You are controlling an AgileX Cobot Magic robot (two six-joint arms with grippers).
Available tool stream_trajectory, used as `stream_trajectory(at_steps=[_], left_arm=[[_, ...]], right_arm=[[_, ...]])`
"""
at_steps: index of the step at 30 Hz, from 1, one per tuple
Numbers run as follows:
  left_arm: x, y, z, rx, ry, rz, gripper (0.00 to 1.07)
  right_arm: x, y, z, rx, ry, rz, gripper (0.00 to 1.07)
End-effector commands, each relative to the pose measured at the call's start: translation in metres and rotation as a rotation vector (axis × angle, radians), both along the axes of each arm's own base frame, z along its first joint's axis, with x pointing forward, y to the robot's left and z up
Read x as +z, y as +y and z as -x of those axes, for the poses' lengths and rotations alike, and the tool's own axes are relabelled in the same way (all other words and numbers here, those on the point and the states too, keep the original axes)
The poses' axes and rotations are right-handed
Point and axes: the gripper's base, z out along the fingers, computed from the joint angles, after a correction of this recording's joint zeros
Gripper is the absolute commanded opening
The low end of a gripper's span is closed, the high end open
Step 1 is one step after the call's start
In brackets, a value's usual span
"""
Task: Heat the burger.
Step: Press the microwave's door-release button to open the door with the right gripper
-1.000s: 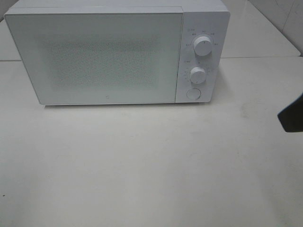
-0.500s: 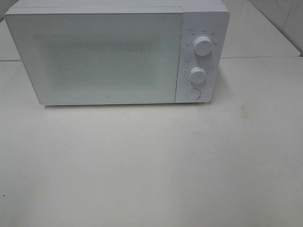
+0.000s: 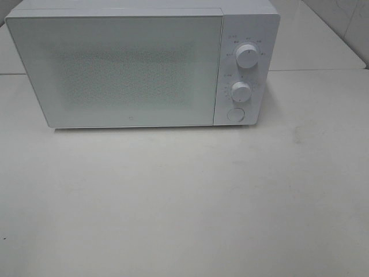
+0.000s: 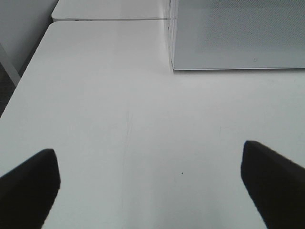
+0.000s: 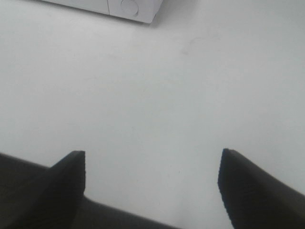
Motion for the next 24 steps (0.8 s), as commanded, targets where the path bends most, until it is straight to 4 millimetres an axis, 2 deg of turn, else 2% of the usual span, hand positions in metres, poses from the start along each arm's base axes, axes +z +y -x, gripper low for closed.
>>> stream_trajectory(at_steps=[1,9,20,24], left_arm=[[0.0,-0.001,0.003,0.002,-0.037,0.005,0.98],[0.0,-0.001,0.003,0.002,-0.037,0.005,0.98],[0.0,0.0,0.002,0.003,-0.031,0.004,0.98],[0.0,0.0,0.002,0.003,-0.031,0.004,0.98]], right_arm=[[-0.001,-0.001,0.002,-0.039,-0.065,0.001,0.74],[-0.005,-0.003,0.016,-0.118,-0.134,-0.017,0.74],[-0.005,-0.003,0.017,-0.141,-0.138,-0.015,0.74],[0.003,-0.002,0.013,-0.139,-0.161,-0.021,0.74]])
